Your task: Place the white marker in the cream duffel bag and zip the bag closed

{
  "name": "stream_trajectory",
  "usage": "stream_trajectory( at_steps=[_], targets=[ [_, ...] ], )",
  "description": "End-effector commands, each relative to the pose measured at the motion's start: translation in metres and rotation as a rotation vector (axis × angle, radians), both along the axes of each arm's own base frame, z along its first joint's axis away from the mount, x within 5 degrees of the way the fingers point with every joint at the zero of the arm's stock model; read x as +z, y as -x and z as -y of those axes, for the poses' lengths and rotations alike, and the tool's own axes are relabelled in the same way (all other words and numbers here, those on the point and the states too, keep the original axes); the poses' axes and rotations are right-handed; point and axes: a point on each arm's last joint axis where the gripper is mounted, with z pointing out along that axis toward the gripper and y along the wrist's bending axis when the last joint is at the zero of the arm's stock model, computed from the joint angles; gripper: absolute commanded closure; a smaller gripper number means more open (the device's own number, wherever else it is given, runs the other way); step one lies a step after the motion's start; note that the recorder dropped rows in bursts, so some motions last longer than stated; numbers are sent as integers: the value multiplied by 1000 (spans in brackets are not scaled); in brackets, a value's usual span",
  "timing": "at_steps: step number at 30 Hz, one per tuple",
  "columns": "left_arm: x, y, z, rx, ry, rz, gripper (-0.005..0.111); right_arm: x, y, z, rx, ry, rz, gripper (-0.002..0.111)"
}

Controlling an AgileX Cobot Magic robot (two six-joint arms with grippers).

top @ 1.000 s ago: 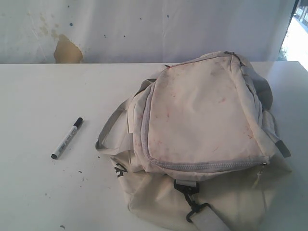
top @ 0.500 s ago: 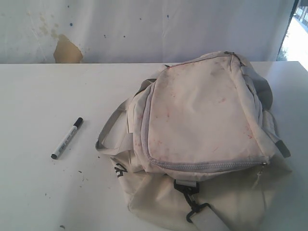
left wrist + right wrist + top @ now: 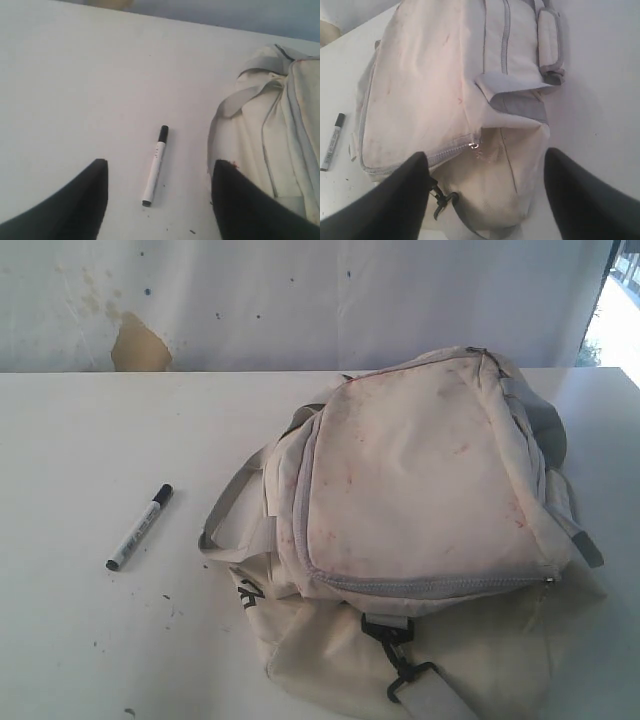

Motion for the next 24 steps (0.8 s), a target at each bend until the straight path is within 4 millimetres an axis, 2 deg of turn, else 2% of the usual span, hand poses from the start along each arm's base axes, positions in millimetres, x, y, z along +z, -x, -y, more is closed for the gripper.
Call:
stream_trajectory(
  at_steps=[1, 4, 6, 11, 18, 24],
  targets=[
    [0, -27, 8, -61, 60, -59, 37, -4, -1, -1, -16, -31, -63, 47],
    [-3, -47, 15, -128, 94, -95, 26, -6, -5, -2, -10, -41, -100, 47],
    [-5, -60, 21, -170, 133, -119, 23, -7, -9, -4, -5, -66, -118, 47],
    [-17, -91, 43, -278, 146, -194, 23, -10, -23, -9, 1, -123, -163, 47],
    [-34, -134, 92, -427, 126, -252, 23, -17, -39, -10, -6, -125, -230, 47],
    [-46, -178, 117, -470, 192, -316, 23, -19, -47, -17, 39, -189, -263, 47]
  ],
)
